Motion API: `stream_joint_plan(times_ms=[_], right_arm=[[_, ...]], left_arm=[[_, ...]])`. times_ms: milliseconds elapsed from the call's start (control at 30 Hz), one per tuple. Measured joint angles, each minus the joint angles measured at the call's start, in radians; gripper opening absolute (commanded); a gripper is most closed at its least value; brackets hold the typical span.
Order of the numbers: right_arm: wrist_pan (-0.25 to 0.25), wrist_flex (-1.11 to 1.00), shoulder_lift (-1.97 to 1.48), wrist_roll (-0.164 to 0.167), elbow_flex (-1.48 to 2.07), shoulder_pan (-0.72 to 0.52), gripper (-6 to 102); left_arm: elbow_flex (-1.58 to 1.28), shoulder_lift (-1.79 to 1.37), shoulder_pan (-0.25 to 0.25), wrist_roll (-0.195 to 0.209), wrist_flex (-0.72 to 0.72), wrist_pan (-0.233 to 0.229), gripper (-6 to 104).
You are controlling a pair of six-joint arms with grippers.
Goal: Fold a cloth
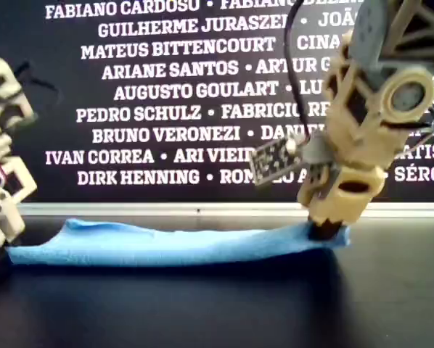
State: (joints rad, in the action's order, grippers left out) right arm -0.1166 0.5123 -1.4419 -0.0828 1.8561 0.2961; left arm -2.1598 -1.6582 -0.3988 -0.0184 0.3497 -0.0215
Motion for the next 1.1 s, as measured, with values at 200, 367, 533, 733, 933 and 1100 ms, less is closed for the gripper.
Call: stream_joint_plan(times_ms=[200, 367, 533, 733, 933, 1100], right_arm=[[0.000, 0.003, -0.114, 0.000, 0.144, 0.003, -2], [-0.012, 0.003, -0.189, -0.006, 0.255, 0.005, -2], [-0.014, 0.003, -0.244, -0.011, 0.288, 0.006, -2], [-0.014, 0.003, -0.256, -0.011, 0.290, 0.006, 2], [0.000, 0.003, -0.256, -0.002, 0.290, 0.000, 30], [0.002, 0.003, -0.265, 0.005, 0.291, 0.003, 48]], left_arm=[[-0.120, -0.164, -0.009, 0.000, 0.000, 0.000, -1], [-0.192, -0.242, -0.012, -0.002, 0.000, 0.000, -1], [-0.230, -0.253, -0.014, -0.002, 0.000, 0.000, -1], [-0.236, -0.253, -0.017, -0.002, 0.000, 0.000, 3], [-0.238, -0.253, -0.017, -0.002, 0.000, 0.000, 32], [-0.238, -0.256, -0.017, -0.002, 0.000, -0.003, 57]])
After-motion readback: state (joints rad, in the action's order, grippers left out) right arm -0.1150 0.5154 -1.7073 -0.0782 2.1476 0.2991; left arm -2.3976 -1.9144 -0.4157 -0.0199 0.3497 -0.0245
